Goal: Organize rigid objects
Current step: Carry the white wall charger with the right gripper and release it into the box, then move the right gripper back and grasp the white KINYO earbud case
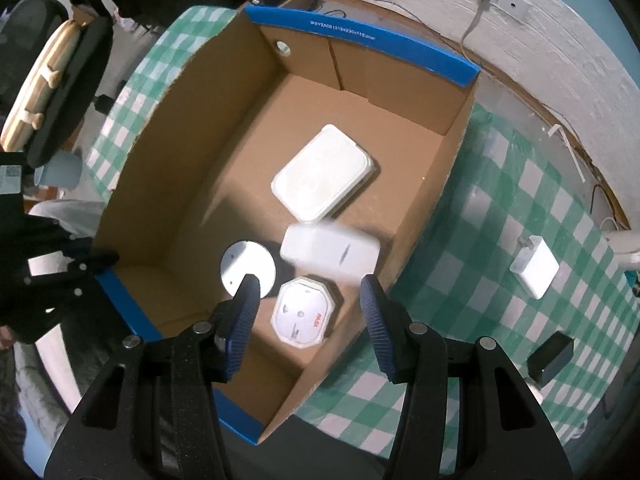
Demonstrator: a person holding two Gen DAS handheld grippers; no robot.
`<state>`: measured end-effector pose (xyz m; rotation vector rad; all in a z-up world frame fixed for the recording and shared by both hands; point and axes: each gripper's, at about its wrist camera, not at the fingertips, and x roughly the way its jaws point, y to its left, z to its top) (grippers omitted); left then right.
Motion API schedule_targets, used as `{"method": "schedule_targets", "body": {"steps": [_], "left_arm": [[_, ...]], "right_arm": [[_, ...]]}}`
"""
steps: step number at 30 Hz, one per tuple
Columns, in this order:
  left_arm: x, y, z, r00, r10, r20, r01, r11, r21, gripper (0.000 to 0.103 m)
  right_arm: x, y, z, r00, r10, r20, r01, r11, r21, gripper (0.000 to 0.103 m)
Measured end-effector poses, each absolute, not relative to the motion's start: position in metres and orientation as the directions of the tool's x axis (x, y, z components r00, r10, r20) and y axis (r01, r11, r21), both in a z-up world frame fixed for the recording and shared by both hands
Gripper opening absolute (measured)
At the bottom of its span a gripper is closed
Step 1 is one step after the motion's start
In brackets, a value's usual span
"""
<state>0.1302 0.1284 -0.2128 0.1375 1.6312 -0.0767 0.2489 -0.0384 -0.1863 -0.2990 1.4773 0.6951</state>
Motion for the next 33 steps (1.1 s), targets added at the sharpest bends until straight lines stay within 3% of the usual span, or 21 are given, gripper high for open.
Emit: {"method": "schedule_targets", "body": {"steps": [4,18,33], "left_arm": [[0.13,0.128,-0.212,-0.059,0.041,-0.997,0.135,0.99,0.032,0.008],[0.128,0.127,-0.211,-0.06,0.054,-0.997,0.143,0.989,0.045,0.008],[0.128,0.127,-0.21,-0.064,0.056,-0.996,0.143,0.989,0.046,0.008]], "right_arm": [[0.244,-0.046,-0.178,-0.036,0.258,-0.966,-0.595,0.771,0.228,0.065],[0.238,-0.094,-0.137,0.036,0.313,-0.949,-0.59,0.773,0.232,0.065],[0.253,-0.213,-0.164,0.079,0.172,-0.982,-0.536,0.838,0.104,0.067]]}}
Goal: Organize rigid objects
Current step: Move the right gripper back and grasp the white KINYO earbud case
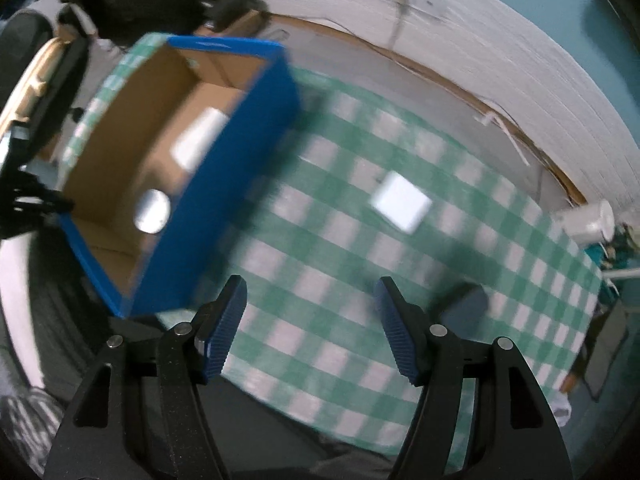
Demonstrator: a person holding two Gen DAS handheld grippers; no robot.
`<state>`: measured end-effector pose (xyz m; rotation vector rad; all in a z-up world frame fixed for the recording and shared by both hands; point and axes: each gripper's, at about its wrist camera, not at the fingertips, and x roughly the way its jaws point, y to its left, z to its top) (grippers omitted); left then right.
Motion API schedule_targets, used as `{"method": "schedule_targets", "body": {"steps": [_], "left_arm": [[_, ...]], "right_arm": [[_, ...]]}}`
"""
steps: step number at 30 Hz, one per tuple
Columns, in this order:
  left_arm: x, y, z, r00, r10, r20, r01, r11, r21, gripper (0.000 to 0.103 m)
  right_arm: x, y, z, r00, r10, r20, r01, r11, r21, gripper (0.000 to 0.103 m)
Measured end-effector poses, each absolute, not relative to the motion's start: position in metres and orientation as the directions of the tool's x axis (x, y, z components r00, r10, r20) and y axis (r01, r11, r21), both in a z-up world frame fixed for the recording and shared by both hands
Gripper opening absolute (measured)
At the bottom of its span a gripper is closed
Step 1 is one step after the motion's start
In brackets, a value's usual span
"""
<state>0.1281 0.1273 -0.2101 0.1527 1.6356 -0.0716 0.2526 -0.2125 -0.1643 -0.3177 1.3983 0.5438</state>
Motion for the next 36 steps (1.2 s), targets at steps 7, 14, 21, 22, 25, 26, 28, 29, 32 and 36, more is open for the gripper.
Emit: {"method": "schedule_targets", "body": {"steps": [7,14,21,22,25,26,28,29,32,36], "left_arm": [[0.128,0.128,-0.209,-0.068,0.061,-0.996,0.144,0.988,0.051,0.008],[0.127,0.129,-0.209,-0.072,0.069,-0.995,0.138,0.989,0.059,0.008],[0.128,0.128,-0.21,-0.075,0.073,-0.994,0.135,0.989,0.062,0.009],[0.128,0.128,-0.21,-0.076,0.073,-0.994,0.134,0.989,0.062,0.009],[0.128,0.128,-0.209,-0.075,0.073,-0.994,0.134,0.989,0.063,0.009],[0.127,0.128,-0.209,-0.075,0.072,-0.995,0.132,0.989,0.062,0.008],[0.128,0.128,-0.209,-0.076,0.07,-0.995,0.131,0.99,0.059,0.008],[0.128,0.128,-0.209,-0.076,0.068,-0.995,0.129,0.99,0.057,0.009],[0.128,0.128,-0.209,-0.076,0.067,-0.995,0.128,0.99,0.057,0.009],[0.128,0.128,-0.21,-0.074,0.068,-0.995,0.131,0.99,0.058,0.009]], "right_arm": [[0.265,-0.274,-0.197,0.052,0.104,-0.993,-0.48,0.875,0.067,0.067],[0.265,-0.306,-0.235,0.002,0.037,-0.999,-0.504,0.863,0.031,0.067],[0.262,-0.327,-0.264,-0.026,0.033,-0.999,-0.547,0.836,0.042,0.067],[0.261,-0.329,-0.269,-0.031,0.02,-0.999,-0.558,0.829,0.034,0.067],[0.255,-0.329,-0.28,-0.026,-0.036,-0.999,-0.605,0.796,-0.013,0.067],[0.253,-0.329,-0.284,-0.022,-0.056,-0.998,-0.621,0.783,-0.03,0.067],[0.248,-0.327,-0.293,-0.021,-0.099,-0.995,-0.652,0.756,-0.062,0.067],[0.246,-0.325,-0.297,-0.02,-0.116,-0.993,-0.665,0.743,-0.073,0.067],[0.24,-0.321,-0.307,-0.036,-0.149,-0.988,-0.693,0.716,-0.083,0.067],[0.239,-0.321,-0.317,-0.092,-0.171,-0.981,-0.675,0.735,-0.065,0.048]]}}
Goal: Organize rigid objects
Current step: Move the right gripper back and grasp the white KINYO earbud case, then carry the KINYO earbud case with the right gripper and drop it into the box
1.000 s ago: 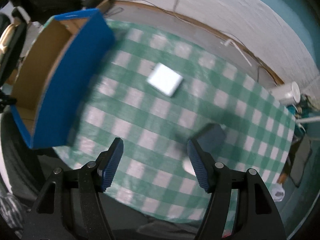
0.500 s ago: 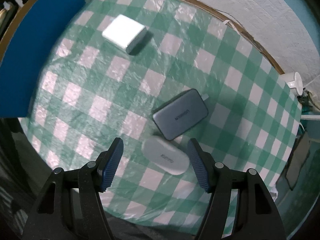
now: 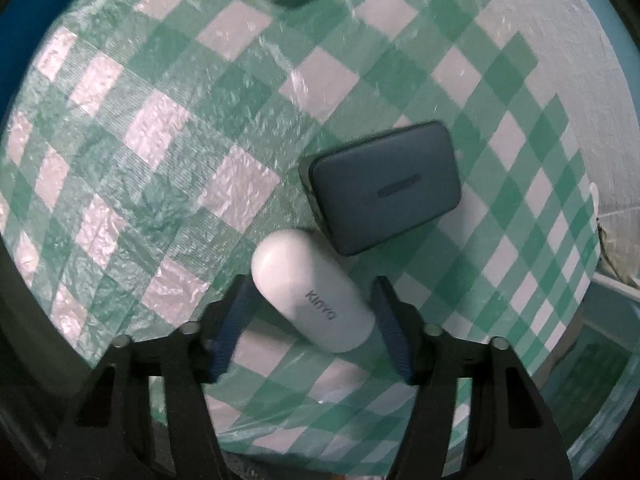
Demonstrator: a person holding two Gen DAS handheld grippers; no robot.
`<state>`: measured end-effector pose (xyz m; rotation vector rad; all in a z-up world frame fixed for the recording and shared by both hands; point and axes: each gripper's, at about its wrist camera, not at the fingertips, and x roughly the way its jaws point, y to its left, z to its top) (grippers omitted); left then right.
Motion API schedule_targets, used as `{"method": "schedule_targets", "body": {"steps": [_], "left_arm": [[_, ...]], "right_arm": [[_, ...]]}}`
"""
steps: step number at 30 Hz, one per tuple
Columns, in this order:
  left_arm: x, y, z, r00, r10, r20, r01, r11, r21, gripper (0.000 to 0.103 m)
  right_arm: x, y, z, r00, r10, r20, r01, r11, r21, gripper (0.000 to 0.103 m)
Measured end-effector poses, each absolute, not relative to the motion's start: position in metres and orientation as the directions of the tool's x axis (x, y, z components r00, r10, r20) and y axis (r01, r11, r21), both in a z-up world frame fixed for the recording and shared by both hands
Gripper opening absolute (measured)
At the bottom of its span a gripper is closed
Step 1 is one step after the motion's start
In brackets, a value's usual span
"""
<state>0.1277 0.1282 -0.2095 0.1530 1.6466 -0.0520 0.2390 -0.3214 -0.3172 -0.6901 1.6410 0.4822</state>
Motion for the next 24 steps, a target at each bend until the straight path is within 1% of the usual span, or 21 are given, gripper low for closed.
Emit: {"method": "schedule_targets", "body": {"steps": [1,4,8,13,24], "left_arm": [[0.128,0.128,-0.21,-0.074,0.068,-0.995,0.131,0.99,0.058,0.009],[0.127,0.128,-0.21,-0.074,0.068,-0.995,0.132,0.99,0.058,0.009],[0.128,0.128,-0.21,-0.074,0.069,-0.995,0.132,0.99,0.059,0.009],[0.128,0.128,-0.21,-0.074,0.069,-0.995,0.131,0.99,0.059,0.009],[0.128,0.127,-0.21,-0.074,0.07,-0.995,0.133,0.989,0.059,0.009]], "right_arm": [[0.242,-0.324,-0.319,-0.116,-0.159,-0.98,-0.651,0.757,-0.046,0.043],[0.244,-0.325,-0.319,-0.144,-0.138,-0.98,-0.617,0.786,-0.02,0.038],[0.247,-0.327,-0.317,-0.208,-0.055,-0.976,-0.524,0.849,0.064,0.037],[0.263,-0.329,-0.313,-0.209,0.02,-0.978,-0.45,0.886,0.115,0.037],[0.29,-0.345,-0.324,-0.178,0.045,-0.983,-0.346,0.932,0.105,0.037]]}}
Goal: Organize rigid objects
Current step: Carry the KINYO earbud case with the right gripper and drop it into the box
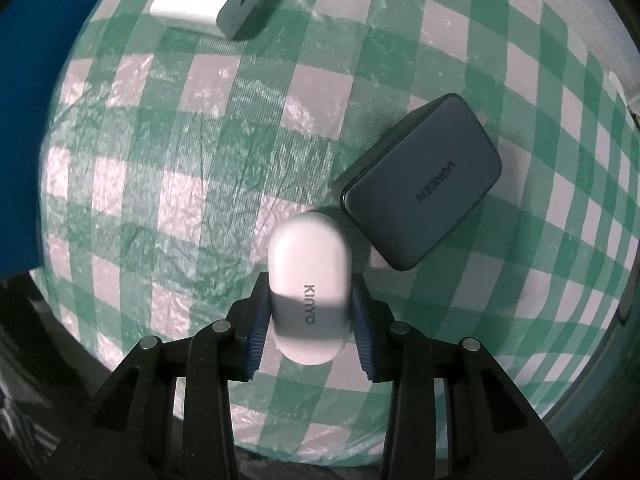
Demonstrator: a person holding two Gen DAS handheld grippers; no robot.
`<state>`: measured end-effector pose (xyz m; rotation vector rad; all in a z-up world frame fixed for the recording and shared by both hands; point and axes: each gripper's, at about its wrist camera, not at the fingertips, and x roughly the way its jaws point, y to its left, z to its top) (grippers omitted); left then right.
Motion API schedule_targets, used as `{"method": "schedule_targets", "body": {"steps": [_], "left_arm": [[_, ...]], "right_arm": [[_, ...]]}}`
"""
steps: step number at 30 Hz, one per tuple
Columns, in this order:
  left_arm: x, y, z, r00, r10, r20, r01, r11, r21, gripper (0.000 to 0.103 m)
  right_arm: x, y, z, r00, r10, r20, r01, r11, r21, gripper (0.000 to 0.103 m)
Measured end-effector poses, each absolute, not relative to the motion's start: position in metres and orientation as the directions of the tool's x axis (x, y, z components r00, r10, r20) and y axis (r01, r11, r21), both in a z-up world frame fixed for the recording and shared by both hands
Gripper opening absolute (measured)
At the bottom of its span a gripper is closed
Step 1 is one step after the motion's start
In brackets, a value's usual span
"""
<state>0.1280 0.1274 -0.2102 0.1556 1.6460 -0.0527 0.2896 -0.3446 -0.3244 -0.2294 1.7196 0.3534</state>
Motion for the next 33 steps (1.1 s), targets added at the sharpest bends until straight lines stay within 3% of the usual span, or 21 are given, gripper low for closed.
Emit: {"method": "schedule_targets", "body": {"steps": [12,33], "left_arm": [[0.129,0.126,-0.21,-0.072,0.065,-0.995,0.134,0.989,0.055,0.009],[0.129,0.126,-0.21,-0.067,0.062,-0.996,0.143,0.988,0.052,0.009]], "right_arm": [[0.28,-0.315,-0.28,-0.119,0.139,-0.983,-0.324,0.93,0.171,0.036],[0.24,-0.177,-0.152,-0.049,0.272,-0.961,-0.534,0.806,0.256,0.036]]}}
